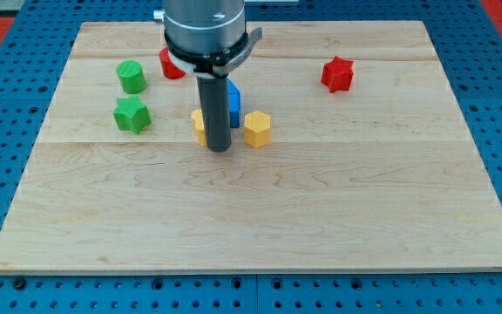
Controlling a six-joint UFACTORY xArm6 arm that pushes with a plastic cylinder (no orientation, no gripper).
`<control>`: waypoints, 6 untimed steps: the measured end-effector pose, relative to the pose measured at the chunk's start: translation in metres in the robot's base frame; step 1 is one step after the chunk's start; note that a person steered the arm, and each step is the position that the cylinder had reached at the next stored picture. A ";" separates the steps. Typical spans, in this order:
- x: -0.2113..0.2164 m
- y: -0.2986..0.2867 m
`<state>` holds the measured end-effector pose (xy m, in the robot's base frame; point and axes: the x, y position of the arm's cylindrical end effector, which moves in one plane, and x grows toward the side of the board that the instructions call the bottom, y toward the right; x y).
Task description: Push red circle into green circle
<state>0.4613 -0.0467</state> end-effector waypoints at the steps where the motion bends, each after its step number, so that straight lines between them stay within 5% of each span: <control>1: 0.020 -0.014; 3: -0.057 -0.062; 6: -0.192 0.001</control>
